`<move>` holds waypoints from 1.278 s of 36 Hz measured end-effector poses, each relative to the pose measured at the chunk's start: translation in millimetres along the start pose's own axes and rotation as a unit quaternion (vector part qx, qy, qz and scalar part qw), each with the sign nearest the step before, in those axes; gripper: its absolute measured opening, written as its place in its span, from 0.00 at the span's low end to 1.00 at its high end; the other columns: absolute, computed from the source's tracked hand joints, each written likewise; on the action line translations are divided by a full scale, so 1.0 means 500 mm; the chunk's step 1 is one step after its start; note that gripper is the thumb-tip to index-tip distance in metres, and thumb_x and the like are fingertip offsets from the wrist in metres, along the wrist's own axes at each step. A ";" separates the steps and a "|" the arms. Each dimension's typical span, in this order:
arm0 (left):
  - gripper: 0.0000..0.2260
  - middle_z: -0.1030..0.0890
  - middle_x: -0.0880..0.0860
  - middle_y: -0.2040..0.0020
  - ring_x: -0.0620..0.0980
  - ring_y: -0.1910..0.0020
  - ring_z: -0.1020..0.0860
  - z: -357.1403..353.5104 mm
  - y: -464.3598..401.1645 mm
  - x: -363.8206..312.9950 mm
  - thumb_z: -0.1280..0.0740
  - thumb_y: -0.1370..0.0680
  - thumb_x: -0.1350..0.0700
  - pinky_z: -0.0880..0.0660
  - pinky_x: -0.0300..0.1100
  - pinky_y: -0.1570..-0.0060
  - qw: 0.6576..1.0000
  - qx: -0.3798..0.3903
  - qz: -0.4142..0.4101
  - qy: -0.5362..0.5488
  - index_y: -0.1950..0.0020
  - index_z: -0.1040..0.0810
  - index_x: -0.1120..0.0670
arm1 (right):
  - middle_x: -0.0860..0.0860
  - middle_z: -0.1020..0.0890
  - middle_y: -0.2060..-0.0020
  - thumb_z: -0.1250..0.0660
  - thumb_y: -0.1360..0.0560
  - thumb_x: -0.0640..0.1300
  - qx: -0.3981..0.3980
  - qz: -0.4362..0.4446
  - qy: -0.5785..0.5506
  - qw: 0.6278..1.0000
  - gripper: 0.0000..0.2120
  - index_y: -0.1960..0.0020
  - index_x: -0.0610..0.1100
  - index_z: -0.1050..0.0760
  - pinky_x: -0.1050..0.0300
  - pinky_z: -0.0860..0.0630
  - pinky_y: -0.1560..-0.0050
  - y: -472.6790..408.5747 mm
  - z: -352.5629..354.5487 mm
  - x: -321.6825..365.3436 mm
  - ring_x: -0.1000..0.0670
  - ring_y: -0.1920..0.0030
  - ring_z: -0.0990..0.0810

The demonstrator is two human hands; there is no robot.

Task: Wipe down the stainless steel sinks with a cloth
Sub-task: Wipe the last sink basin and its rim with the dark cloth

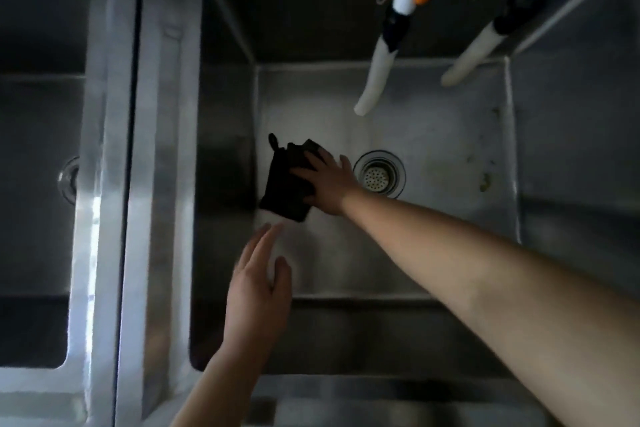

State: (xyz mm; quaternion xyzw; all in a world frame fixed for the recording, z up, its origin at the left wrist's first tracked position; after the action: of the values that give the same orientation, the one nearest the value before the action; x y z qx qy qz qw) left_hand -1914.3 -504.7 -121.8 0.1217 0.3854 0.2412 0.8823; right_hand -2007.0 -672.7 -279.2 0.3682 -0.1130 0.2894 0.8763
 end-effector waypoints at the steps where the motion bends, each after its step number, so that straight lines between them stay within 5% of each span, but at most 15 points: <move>1: 0.23 0.28 0.49 0.28 0.49 0.28 0.31 -0.018 -0.011 0.005 0.35 0.20 0.60 0.32 0.44 0.31 1.000 0.023 0.018 -0.001 0.26 0.30 0.45 | 0.51 0.56 0.19 0.37 0.20 0.56 -0.001 -0.005 -0.008 1.000 0.34 0.20 0.59 0.49 0.35 0.57 0.23 0.025 0.010 -0.013 0.45 0.20 0.61; 6: 0.26 0.36 0.56 0.22 0.57 0.24 0.37 -0.123 -0.111 0.043 0.36 0.19 0.55 0.37 0.50 0.26 0.989 0.078 0.123 0.002 0.21 0.38 0.51 | 0.52 0.57 0.19 0.34 0.22 0.54 -0.055 -0.085 -0.086 0.991 0.36 0.20 0.59 0.49 0.36 0.57 0.23 0.205 0.013 -0.092 0.45 0.20 0.62; 11: 0.36 0.47 0.59 0.19 0.64 0.22 0.44 -0.198 -0.233 0.080 0.36 0.20 0.46 0.42 0.59 0.26 0.987 0.048 0.076 -0.130 0.18 0.51 0.51 | 0.55 0.59 0.19 0.39 0.21 0.60 -0.102 -0.153 -0.078 0.980 0.33 0.21 0.62 0.50 0.37 0.57 0.23 0.384 -0.004 -0.188 0.49 0.21 0.66; 15: 0.33 0.57 0.53 0.17 0.61 0.20 0.57 -0.283 -0.308 0.118 0.46 0.19 0.36 0.56 0.61 0.24 0.970 0.094 0.118 -0.188 0.19 0.58 0.42 | 0.54 0.55 0.19 0.40 0.22 0.60 -0.180 -0.195 -0.048 0.963 0.31 0.21 0.60 0.45 0.38 0.53 0.23 0.486 0.053 -0.240 0.49 0.20 0.63; 20: 0.28 0.58 0.54 0.18 0.62 0.20 0.60 -0.333 -0.318 0.100 0.50 0.17 0.37 0.62 0.63 0.25 0.971 0.025 0.097 -0.216 0.19 0.55 0.40 | 0.51 0.48 0.19 0.45 0.23 0.59 -0.251 -0.212 0.034 0.944 0.28 0.24 0.56 0.39 0.33 0.50 0.24 0.554 0.160 -0.276 0.47 0.19 0.56; 26: 0.27 0.56 0.54 0.17 0.61 0.20 0.59 -0.371 -0.416 0.010 0.52 0.17 0.37 0.60 0.63 0.24 0.965 0.037 -0.005 -0.260 0.19 0.55 0.38 | 0.46 0.37 0.22 0.39 0.28 0.55 -0.348 -0.249 0.139 0.893 0.30 0.27 0.50 0.30 0.31 0.46 0.28 0.629 0.282 -0.365 0.43 0.21 0.44; 30: 0.27 0.57 0.53 0.17 0.61 0.20 0.60 -0.434 -0.482 -0.077 0.54 0.18 0.36 0.62 0.63 0.24 0.949 0.077 -0.076 -0.298 0.20 0.56 0.37 | 0.45 0.34 0.23 0.37 0.26 0.50 -0.334 -0.219 0.168 0.902 0.27 0.27 0.46 0.28 0.32 0.44 0.29 0.656 0.307 -0.416 0.42 0.22 0.39; 35: 0.24 0.36 0.58 0.22 0.68 0.24 0.40 -0.544 -0.446 -0.196 0.47 0.18 0.40 0.44 0.68 0.28 0.840 0.126 -0.383 -0.364 0.23 0.35 0.42 | 0.46 0.39 0.21 0.34 0.22 0.51 -0.305 -0.186 0.215 0.909 0.30 0.22 0.49 0.36 0.32 0.43 0.26 0.646 0.313 -0.460 0.44 0.21 0.43; 40: 0.22 0.33 0.54 0.23 0.63 0.24 0.36 -0.631 -0.335 -0.212 0.47 0.18 0.40 0.46 0.62 0.27 0.742 0.165 -0.527 -0.380 0.23 0.35 0.38 | 0.50 0.43 0.20 0.44 0.24 0.60 -0.333 -0.266 0.151 0.892 0.33 0.20 0.58 0.46 0.33 0.48 0.25 0.627 0.317 -0.504 0.45 0.20 0.47; 43: 0.22 0.36 0.52 0.21 0.60 0.22 0.39 -0.637 -0.327 -0.203 0.46 0.17 0.40 0.42 0.62 0.26 0.741 0.167 -0.529 -0.378 0.22 0.38 0.37 | 0.50 0.41 0.20 0.46 0.24 0.60 -0.347 -0.277 0.138 0.885 0.33 0.20 0.57 0.47 0.34 0.46 0.25 0.616 0.296 -0.519 0.45 0.20 0.45; 46: 0.23 0.40 0.50 0.19 0.57 0.20 0.43 -0.629 -0.362 -0.210 0.47 0.17 0.41 0.45 0.60 0.24 0.785 0.151 -0.471 -0.373 0.22 0.42 0.35 | 0.49 0.38 0.21 0.45 0.24 0.58 -0.369 -0.280 0.139 0.875 0.33 0.20 0.53 0.44 0.35 0.40 0.27 0.610 0.299 -0.527 0.45 0.21 0.43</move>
State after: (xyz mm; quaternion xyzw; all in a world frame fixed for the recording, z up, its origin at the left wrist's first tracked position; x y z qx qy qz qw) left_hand -2148.3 -704.5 -341.0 0.1376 0.0675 -0.3300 0.9315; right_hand -2397.5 -719.4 -105.4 -0.0099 0.0189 0.0170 0.9996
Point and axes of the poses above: each hand's wrist, its own y-axis away from the middle knuckle, its own z-axis out of the back of the hand, x = y × z, the point moved 5 cm from there along -y, towards the middle knuckle
